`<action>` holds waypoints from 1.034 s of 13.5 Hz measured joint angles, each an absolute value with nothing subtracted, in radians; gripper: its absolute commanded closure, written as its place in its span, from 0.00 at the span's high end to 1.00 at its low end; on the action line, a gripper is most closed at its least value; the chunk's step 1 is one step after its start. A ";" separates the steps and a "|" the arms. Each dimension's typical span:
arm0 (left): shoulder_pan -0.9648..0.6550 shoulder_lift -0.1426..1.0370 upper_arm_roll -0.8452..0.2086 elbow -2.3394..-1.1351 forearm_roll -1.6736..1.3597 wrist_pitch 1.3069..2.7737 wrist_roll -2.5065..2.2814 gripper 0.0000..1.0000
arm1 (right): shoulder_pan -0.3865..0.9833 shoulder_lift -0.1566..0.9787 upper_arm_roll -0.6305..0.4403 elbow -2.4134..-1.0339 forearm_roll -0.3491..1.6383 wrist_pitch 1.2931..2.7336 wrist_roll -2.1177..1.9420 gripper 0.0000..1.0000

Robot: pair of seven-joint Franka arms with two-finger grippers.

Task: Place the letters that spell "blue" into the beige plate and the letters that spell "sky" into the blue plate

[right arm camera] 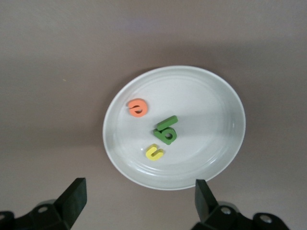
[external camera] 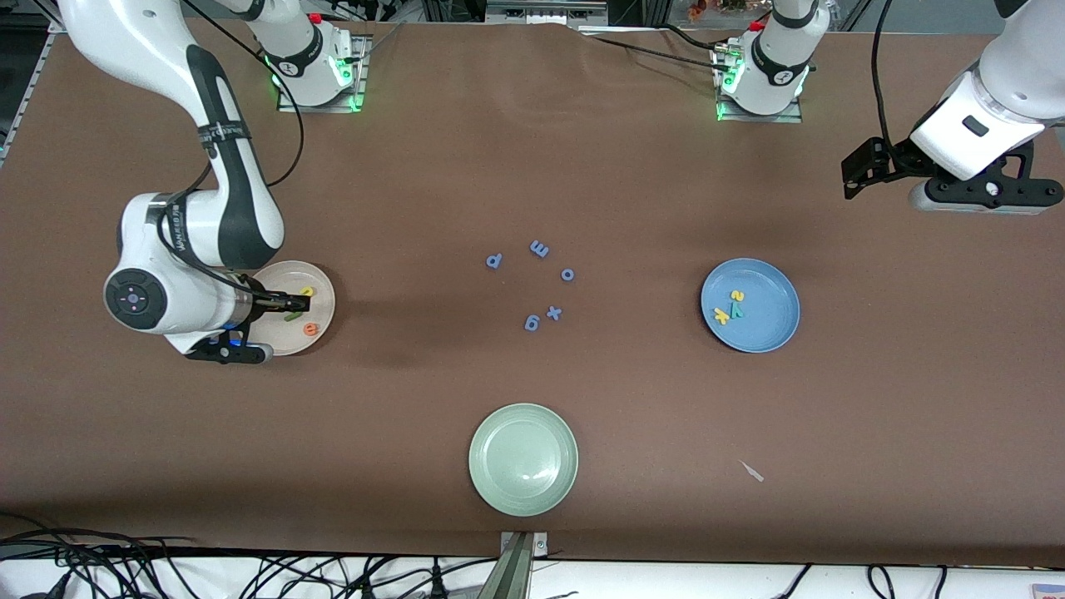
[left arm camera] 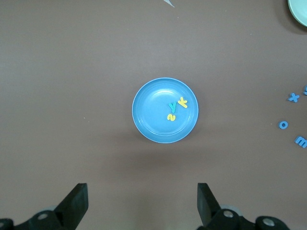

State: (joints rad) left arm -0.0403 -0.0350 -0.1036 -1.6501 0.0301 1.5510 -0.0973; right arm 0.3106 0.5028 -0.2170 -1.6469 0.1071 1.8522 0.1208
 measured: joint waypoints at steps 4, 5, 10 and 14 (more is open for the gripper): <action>-0.040 -0.035 -0.104 -1.650 0.030 1.551 -0.097 1.00 | 0.311 0.503 -0.210 -1.627 0.148 1.842 0.122 1.00; -0.040 -0.035 -0.104 -1.650 0.030 1.551 -0.097 1.00 | 0.311 0.503 -0.209 -1.623 0.149 1.842 0.122 1.00; -0.040 -0.035 -0.104 -1.650 0.030 1.551 -0.097 1.00 | 0.311 0.501 -0.207 -1.579 0.151 1.801 0.121 1.00; -0.039 -0.035 -0.104 -1.650 0.030 1.551 -0.097 1.00 | 0.298 0.452 -0.181 -1.568 0.152 1.750 0.118 1.00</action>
